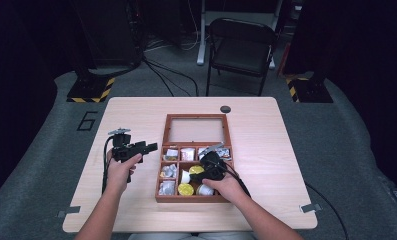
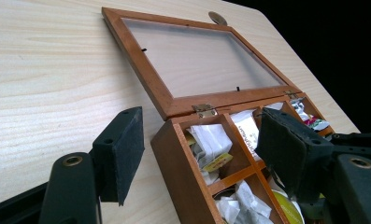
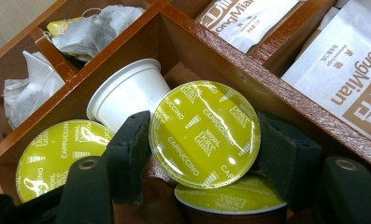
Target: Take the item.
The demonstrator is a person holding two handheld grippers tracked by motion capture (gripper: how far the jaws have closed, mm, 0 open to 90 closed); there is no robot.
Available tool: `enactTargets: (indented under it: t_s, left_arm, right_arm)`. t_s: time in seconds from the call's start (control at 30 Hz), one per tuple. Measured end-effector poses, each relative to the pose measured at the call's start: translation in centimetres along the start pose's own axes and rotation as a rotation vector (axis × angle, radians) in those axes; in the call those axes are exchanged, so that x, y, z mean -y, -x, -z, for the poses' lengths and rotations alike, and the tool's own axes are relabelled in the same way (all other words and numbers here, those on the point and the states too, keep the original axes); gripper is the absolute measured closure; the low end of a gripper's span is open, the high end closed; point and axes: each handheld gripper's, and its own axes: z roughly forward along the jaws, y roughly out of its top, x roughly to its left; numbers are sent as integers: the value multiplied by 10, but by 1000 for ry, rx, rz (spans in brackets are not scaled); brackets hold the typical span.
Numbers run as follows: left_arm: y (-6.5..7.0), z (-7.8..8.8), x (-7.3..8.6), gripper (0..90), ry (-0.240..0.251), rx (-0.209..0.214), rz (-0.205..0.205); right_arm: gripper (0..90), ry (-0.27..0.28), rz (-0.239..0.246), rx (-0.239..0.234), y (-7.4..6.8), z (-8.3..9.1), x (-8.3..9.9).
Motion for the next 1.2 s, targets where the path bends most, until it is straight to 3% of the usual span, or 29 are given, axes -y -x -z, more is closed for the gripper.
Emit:
enactTargets:
  t_s: [0.33, 0.7, 0.9, 1.2]
  left_arm:
    - [-2, 0, -2, 318, 3, 4, -2]
    - [-3, -1, -1, 318, -2, -1, -2]
    - [-5, -2, -1, 319, -10, 0, 1]
    - [-6, -4, -2, 320, -7, -1, 0]
  right_arm:
    - [374, 33, 88, 43, -11, 11, -2]
    - [374, 100, 74, 11, -12, 37, -9]
    - [374, 133, 29, 33, 8, 50, -9]
    - [374, 173, -61, 111, 45, 72, 0]
